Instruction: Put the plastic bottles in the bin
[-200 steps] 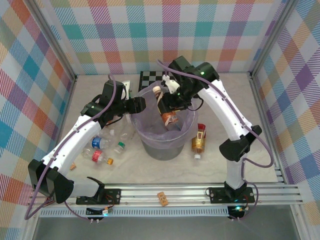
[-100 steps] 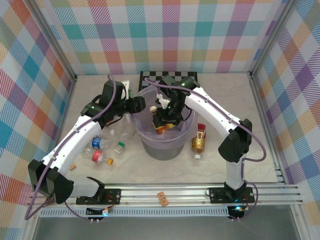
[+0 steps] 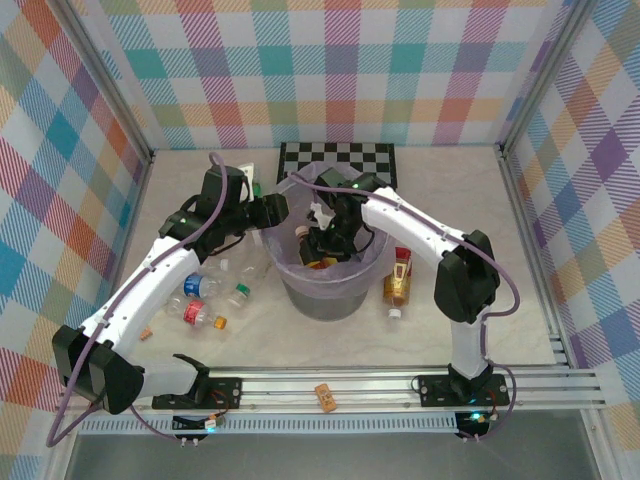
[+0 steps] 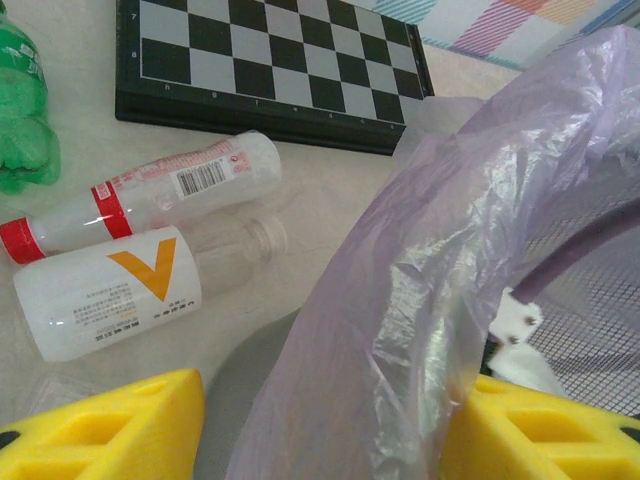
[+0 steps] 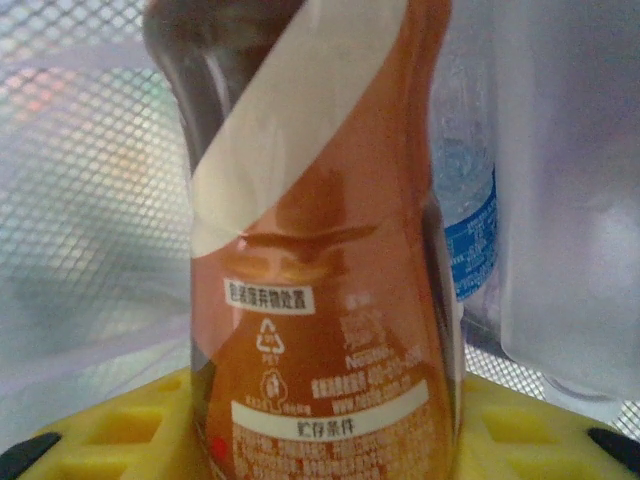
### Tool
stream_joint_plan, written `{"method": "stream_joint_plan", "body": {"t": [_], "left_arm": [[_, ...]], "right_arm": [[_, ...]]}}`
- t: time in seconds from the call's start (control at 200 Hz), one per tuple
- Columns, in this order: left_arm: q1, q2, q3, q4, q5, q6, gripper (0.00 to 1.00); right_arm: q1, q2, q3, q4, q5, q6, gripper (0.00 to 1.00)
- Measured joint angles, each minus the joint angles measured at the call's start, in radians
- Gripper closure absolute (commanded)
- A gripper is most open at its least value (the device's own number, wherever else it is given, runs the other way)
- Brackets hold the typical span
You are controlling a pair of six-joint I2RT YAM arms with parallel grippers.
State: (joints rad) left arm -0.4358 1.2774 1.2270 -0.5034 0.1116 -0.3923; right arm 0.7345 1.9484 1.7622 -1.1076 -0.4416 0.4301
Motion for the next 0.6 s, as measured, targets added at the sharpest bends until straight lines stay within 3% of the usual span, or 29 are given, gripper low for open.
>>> {"method": "stream_joint_plan", "body": {"t": [0.35, 0.595], "left_arm": [[0.003, -0.004, -0.012, 0.029, 0.0, -0.011, 0.39], [0.003, -0.004, -0.014, 0.035, 0.0, -0.012, 0.39]], "right_arm": [[0.0, 0.005, -0.086, 0.08, -0.008, 0.038, 0.29], [0.0, 0.005, -0.086, 0.095, -0.026, 0.042, 0.23]]}}
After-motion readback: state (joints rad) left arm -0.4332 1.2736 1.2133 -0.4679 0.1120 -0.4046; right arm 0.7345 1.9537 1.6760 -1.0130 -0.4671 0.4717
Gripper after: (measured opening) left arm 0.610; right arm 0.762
